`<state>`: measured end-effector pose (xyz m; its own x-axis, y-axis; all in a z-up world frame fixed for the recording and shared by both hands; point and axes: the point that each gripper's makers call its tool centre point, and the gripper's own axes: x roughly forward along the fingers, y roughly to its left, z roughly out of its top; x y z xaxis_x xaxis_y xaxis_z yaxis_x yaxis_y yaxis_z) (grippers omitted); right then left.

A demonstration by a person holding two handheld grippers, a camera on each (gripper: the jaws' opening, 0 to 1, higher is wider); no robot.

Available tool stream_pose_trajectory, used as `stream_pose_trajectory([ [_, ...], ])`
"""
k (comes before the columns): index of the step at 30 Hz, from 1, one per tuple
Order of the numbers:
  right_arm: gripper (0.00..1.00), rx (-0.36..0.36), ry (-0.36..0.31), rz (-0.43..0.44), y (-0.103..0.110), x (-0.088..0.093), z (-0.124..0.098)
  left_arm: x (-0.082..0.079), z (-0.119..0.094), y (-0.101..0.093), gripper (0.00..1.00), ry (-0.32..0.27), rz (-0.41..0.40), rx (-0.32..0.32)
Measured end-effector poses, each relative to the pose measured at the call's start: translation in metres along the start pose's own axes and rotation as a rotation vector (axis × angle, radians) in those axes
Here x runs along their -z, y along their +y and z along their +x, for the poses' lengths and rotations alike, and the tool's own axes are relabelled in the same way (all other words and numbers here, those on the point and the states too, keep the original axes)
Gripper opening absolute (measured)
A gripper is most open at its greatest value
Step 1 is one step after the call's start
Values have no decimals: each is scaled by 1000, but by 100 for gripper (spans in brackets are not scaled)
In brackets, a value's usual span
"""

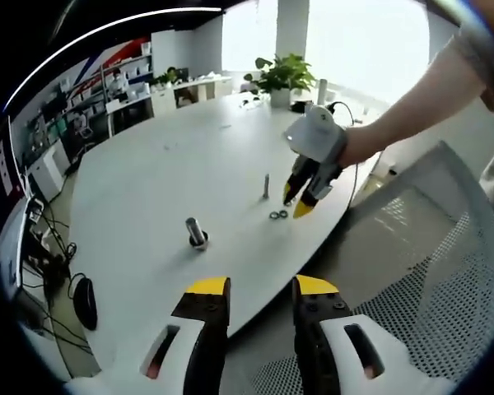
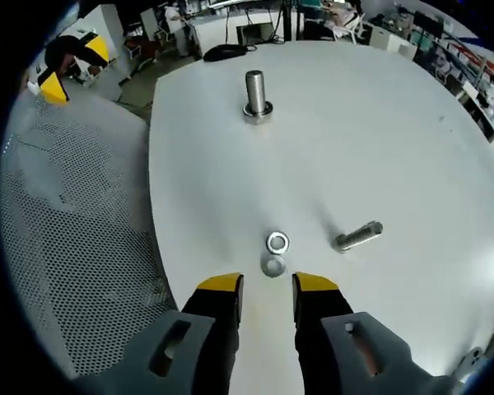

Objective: Place the washer onto the threaded stud by aligning its center hole with the stud, sliding it down to the base, and recovering from edge contact or off-axis alignment until the washer reaches the visible bottom stop.

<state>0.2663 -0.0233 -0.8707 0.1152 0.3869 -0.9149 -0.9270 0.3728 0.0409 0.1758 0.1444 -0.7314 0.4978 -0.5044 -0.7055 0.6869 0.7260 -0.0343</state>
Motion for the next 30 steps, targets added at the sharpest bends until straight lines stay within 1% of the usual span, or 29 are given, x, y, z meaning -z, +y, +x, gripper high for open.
stream_pose_trajectory([
  [1, 26, -8, 1, -3, 0, 0, 1, 0, 0, 0, 28, -2, 1, 0],
  [2, 26, -29, 6, 34, 1, 0, 3, 0, 0, 0, 28, -2, -1, 1],
  [3, 26, -39, -11, 75, 3, -2, 5, 0, 0, 0, 28, -1, -3, 1],
  [4, 26, -44, -27, 85, 2, -6, 6, 0, 0, 0, 28, 0, -3, 2],
  [5, 26, -43, -18, 83, 2, -5, 8, 1, 0, 0, 28, 3, -4, 2],
  [6, 24, -9, -13, 37, -3, -7, 9, 1, 1, 0, 28, 5, -7, 4],
  [7, 22, -4, 0, 11, -4, -6, 10, 1, 1, 0, 28, 5, -8, 6],
  [10, 22, -2, -2, 18, -2, -9, 9, 0, 1, 0, 28, -4, -6, 4],
  [14, 21, 15, 44, -126, -3, -7, 10, 2, 1, -1, 28, 10, -5, 11],
  [15, 21, 14, 44, -133, -1, -7, 11, 2, 1, -2, 28, 9, -3, 12],
  [17, 22, 3, 41, -99, 0, -7, 10, 0, 1, -1, 28, 1, -4, 11],
  [20, 22, -15, 40, -107, 0, -7, 9, 0, 1, -3, 28, -2, -10, 23],
  [23, 20, -18, 74, -132, -1, -4, 9, 1, 1, -5, 28, 6, -3, 27],
  [25, 19, -9, 110, -143, -1, -5, 10, -2, 0, -4, 28, -8, 0, 20],
  [27, 19, 1, 166, -156, 0, -4, 10, -5, -2, -2, 28, -29, -12, 18],
  [28, 19, 0, 197, -185, 0, -3, 11, -6, -2, -2, 28, -35, -14, 19],
  [30, 19, -9, 220, -196, 1, -4, 11, -6, -1, -4, 28, -32, -11, 25],
])
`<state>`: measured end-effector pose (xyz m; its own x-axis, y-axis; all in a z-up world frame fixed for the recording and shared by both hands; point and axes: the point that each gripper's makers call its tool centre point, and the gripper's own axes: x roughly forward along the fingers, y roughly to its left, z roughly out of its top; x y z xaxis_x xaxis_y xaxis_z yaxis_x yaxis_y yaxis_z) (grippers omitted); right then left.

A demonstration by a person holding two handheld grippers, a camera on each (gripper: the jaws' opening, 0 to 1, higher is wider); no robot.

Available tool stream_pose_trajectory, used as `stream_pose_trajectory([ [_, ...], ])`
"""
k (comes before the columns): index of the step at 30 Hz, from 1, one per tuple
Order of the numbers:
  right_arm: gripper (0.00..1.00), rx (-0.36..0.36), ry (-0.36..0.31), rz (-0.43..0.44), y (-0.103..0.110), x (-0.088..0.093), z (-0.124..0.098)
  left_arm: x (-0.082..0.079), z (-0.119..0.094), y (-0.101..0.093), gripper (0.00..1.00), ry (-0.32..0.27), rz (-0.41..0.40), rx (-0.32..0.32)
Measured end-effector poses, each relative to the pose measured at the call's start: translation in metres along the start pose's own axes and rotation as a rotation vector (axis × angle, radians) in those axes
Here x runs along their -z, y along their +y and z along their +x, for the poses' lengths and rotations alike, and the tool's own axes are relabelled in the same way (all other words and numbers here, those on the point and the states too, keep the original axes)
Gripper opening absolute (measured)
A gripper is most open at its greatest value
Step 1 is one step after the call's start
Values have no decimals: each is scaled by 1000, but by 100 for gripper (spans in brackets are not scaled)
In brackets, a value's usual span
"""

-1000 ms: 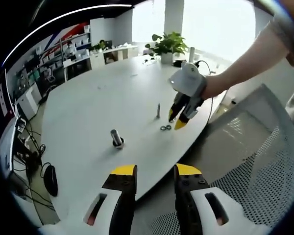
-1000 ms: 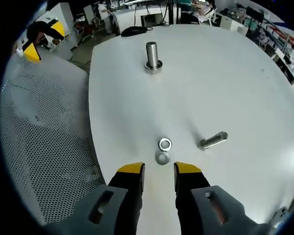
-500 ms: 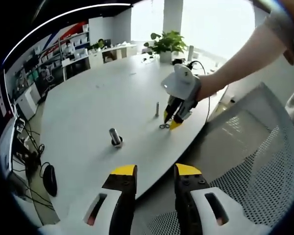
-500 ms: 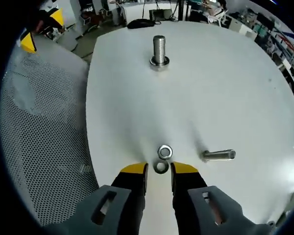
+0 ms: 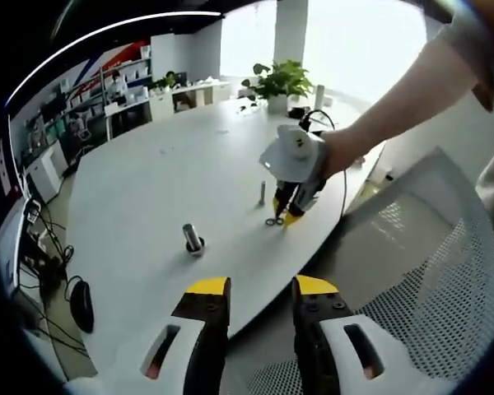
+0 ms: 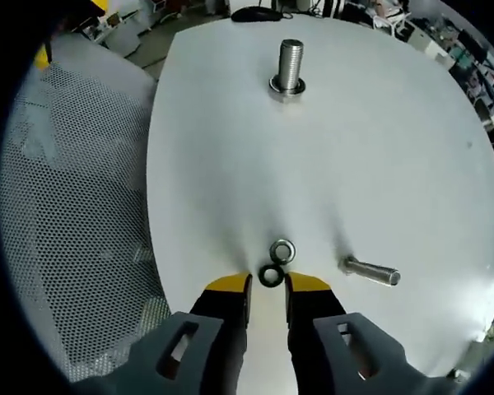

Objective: Place the washer onto the threaded stud by aligning its center hole with the stud, sliding it down to the base, and recovering from edge contact or off-axis alignment until the washer reaches the visible bottom stop.

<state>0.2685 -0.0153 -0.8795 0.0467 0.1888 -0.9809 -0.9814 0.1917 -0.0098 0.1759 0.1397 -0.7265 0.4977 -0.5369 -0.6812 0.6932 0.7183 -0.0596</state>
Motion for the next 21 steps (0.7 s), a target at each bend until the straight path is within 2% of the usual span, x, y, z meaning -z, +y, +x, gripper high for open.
stream_pose_trajectory([
  [3, 15, -3, 41, -6, -4, 0, 1, 2, 1, -2, 28, 13, 11, 7],
  [8, 14, -17, 83, 33, -5, 1, 1, -1, -1, 0, 27, -11, 4, -8],
  [14, 14, -10, 48, 43, -4, 3, 0, -1, 0, -2, 27, -6, 9, 1],
  [21, 13, 23, -69, 186, -7, 2, 0, -2, 0, -2, 26, -10, 3, 6],
])
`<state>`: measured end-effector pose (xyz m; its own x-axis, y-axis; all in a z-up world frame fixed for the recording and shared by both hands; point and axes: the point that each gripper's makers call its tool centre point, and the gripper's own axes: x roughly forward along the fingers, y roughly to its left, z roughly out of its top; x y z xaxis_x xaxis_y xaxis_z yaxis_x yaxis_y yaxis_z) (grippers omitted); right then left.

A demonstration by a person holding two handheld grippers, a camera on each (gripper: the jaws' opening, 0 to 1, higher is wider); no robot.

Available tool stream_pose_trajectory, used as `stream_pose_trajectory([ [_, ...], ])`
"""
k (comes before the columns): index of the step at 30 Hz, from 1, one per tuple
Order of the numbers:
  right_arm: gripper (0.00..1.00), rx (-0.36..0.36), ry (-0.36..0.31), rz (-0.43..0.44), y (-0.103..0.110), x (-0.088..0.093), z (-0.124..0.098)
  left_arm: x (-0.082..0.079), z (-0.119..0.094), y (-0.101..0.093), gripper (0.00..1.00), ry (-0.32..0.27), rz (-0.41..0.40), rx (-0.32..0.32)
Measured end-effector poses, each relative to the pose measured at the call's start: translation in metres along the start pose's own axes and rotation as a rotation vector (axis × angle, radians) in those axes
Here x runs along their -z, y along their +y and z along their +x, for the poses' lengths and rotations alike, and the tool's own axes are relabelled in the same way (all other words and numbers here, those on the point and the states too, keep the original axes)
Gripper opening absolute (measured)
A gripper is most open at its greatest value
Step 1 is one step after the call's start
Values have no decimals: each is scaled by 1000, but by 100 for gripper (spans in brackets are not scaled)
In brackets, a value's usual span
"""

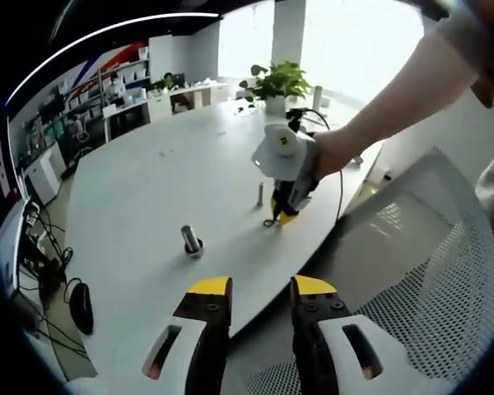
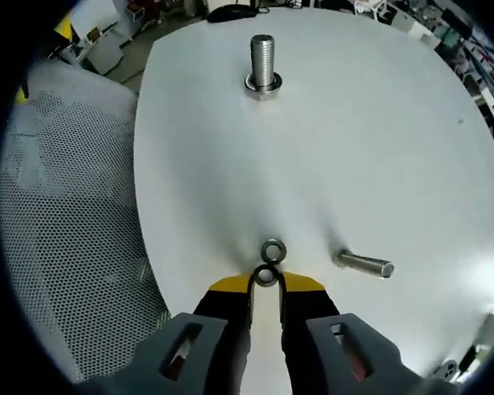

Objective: Place the washer onto the threaded stud by aligning its center hole with the stud, sliding it down to the base, and recovering from edge contact or off-axis alignment until the washer reaches the visible bottom stop.

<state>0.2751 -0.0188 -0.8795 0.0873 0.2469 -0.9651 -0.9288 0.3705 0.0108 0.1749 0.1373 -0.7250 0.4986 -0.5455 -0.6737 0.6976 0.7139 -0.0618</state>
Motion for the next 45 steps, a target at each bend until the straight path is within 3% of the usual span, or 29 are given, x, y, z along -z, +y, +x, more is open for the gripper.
stream_pose_trajectory([
  [2, 13, 8, -34, -4, 1, 1, -2, 0, 0, 0, 25, 2, 5, -2],
  [7, 13, 21, -153, 129, 2, 0, -3, -3, -1, 0, 25, -14, 4, 0],
  [11, 12, 36, -133, 98, 6, 8, -5, 0, 0, -1, 26, 1, 9, 2],
  [14, 12, 40, -202, 186, 7, 7, -14, -3, -2, -1, 27, -16, 8, -1],
  [20, 13, 57, -220, 240, -6, 14, -30, -6, -3, 0, 27, -33, 8, -4],
  [34, 13, 130, -262, 217, -33, 6, -55, -9, -6, 6, 27, -51, 12, -42],
  [45, 13, 161, -343, 189, -50, -22, -73, -9, -6, 8, 27, -54, 1, -48],
])
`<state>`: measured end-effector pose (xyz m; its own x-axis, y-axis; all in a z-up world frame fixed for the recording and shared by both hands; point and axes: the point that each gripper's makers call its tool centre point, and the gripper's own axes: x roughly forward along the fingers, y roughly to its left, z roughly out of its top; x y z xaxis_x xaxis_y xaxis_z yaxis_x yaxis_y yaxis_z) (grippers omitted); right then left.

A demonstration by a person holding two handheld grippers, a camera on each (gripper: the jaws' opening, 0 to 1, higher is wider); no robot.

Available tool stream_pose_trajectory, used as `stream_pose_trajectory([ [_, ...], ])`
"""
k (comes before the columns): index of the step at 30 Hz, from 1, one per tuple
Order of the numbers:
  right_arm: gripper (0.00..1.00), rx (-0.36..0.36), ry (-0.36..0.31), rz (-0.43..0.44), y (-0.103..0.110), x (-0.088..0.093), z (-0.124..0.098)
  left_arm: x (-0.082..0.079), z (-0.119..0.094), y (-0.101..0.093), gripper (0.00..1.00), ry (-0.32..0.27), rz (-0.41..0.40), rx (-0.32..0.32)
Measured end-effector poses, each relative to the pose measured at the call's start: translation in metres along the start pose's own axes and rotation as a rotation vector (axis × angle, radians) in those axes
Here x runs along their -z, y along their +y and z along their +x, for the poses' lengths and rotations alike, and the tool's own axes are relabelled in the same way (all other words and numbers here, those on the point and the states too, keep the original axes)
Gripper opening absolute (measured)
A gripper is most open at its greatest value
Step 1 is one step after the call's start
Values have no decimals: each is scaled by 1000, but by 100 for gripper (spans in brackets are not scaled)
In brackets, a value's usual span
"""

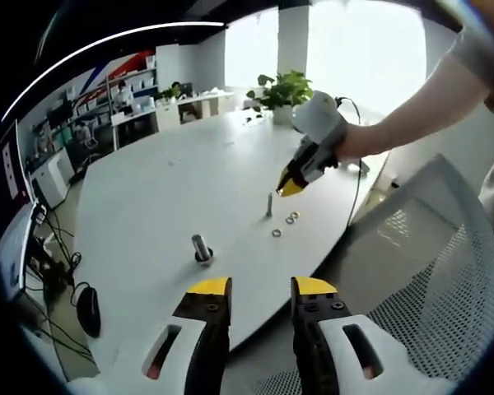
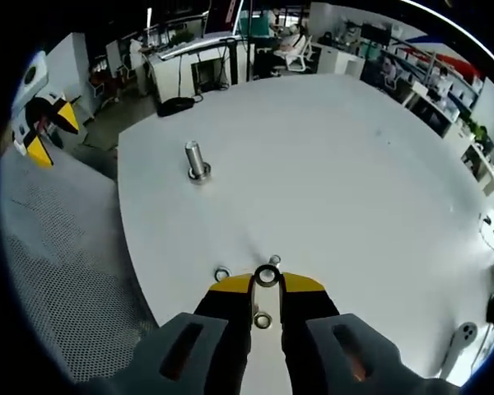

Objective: Place the washer onto the threaded stud by aligning its center hole with the stud, sliding it down to the base, and recovering from edge contact or off-axis alignment until the washer reaches the visible bottom stop.

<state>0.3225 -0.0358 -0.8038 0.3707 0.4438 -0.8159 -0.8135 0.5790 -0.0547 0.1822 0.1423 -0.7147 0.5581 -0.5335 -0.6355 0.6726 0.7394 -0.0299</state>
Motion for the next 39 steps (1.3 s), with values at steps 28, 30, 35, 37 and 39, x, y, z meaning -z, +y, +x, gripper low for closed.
stream_pose_trajectory([
  [28, 13, -8, 47, -37, -7, -4, 18, 1, 0, 2, 26, 8, -4, -5],
  [30, 13, -10, 62, -34, -7, -3, 20, 1, 0, 2, 26, 9, -4, -5],
  [35, 13, -11, 83, -47, -5, -2, 22, 1, 0, 3, 26, 4, -8, -8],
  [37, 13, -3, 91, -53, -5, 0, 24, 1, 0, 3, 26, 5, -7, -7],
  [39, 13, -3, 104, -57, -4, 0, 26, 2, 0, 4, 26, 11, -7, -8],
])
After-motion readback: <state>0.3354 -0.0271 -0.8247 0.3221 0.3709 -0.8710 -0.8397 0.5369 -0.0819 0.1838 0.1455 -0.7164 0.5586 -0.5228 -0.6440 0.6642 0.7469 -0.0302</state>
